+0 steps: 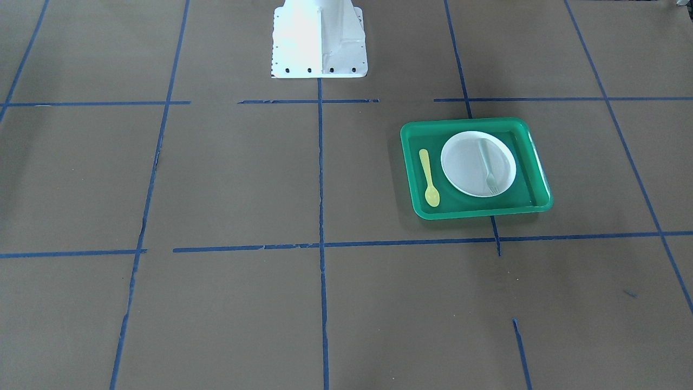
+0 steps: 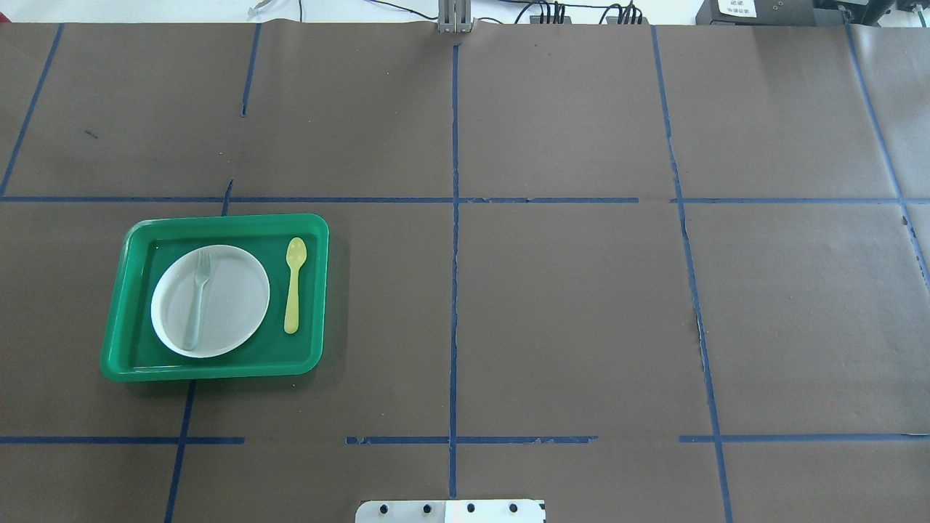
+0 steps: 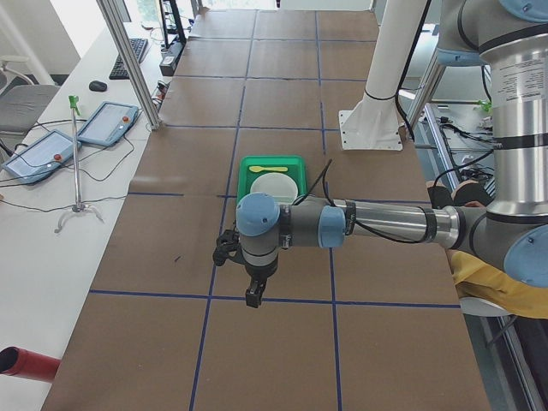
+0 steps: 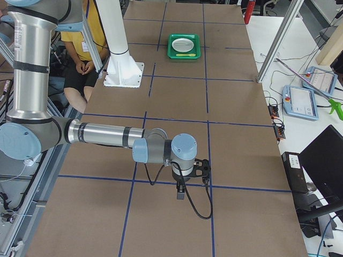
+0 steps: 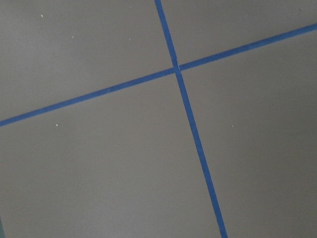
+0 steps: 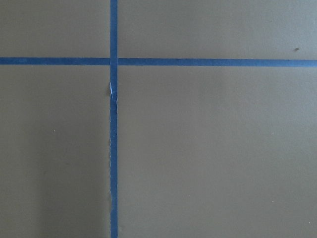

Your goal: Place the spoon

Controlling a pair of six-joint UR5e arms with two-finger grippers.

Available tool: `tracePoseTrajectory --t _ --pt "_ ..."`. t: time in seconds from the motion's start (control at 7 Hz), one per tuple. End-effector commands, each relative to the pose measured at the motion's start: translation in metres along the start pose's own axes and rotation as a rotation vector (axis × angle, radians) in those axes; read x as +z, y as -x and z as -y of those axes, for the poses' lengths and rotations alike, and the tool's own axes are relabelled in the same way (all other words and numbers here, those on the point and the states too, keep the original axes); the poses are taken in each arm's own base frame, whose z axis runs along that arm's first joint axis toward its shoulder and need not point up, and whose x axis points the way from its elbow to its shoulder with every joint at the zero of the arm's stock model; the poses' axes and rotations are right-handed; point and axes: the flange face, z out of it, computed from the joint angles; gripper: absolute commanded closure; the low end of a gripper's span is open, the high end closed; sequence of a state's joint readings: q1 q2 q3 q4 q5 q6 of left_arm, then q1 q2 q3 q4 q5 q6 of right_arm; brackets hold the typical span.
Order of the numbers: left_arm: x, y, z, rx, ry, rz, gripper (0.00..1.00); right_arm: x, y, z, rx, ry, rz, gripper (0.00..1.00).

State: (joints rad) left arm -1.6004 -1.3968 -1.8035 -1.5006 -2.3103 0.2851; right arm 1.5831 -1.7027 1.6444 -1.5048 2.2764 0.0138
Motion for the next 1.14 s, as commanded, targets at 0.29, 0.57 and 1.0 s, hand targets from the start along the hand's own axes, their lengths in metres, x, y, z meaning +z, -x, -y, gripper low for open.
tracePoseTrajectory --t 0.29,0.57,1.0 --pt "-0.0073 0.0070 -0.0027 -0.018 -0.025 -0.006 0.00 0.0000 0.0000 0.0000 -0.002 0.000 0.000 0.00" --pt "-0.0074 0.0070 -0.0026 -0.018 -0.025 -0.006 0.00 -0.0001 0.0001 0.0001 -0.001 -0.001 0.000 0.00" --pt "-0.0069 0.0068 -0.0018 -0.016 -0.024 -0.006 0.00 0.0000 0.0000 0.0000 0.000 0.000 0.000 0.00"
